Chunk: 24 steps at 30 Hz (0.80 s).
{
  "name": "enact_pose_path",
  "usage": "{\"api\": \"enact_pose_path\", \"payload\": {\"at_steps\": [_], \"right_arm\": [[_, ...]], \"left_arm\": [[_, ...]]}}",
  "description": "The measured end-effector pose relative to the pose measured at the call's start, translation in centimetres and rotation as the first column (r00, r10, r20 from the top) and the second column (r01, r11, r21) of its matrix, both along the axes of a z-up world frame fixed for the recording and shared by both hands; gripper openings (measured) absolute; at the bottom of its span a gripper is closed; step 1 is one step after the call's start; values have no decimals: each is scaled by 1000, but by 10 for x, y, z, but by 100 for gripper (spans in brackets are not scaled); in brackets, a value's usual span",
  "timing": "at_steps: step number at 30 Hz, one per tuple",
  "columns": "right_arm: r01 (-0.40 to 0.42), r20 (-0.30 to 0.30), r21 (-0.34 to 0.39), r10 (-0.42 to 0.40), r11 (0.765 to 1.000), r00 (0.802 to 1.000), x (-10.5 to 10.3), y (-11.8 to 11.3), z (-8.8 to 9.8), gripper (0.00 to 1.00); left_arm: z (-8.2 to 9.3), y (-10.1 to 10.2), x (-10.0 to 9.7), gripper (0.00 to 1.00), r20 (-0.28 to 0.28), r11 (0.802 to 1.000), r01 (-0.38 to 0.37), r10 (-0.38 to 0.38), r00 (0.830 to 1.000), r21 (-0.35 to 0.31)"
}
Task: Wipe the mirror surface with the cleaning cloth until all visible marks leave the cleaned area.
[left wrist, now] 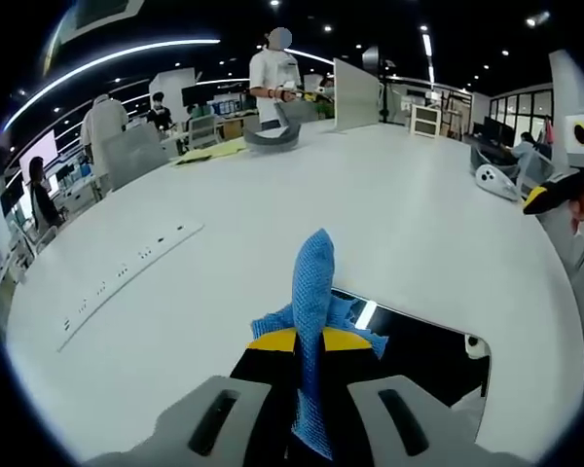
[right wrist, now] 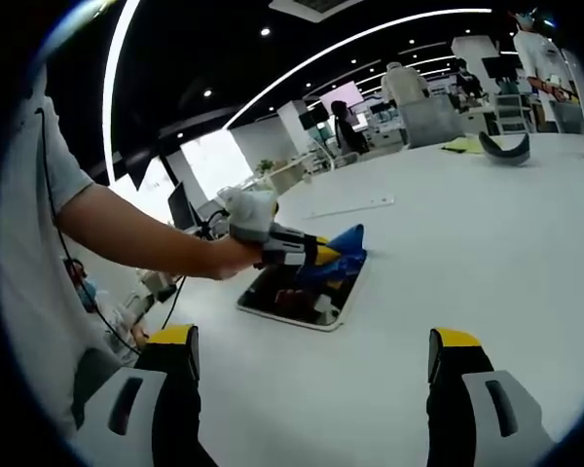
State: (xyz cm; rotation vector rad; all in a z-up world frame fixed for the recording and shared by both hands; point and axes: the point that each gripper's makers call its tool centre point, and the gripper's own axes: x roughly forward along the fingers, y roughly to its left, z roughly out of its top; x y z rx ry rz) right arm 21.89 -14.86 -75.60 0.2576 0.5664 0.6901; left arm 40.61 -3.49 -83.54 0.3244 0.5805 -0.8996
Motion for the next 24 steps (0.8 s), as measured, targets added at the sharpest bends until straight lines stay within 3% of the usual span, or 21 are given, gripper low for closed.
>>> {"api": "enact_pose_path", "payload": {"at_steps": [24], "right_arm": [[2, -8, -5, -2, 1000, 1000, 1, 1, -1, 98]], "left_arm": [[-1, 7, 10, 5, 2, 1000, -16, 16, 1000, -8]]}}
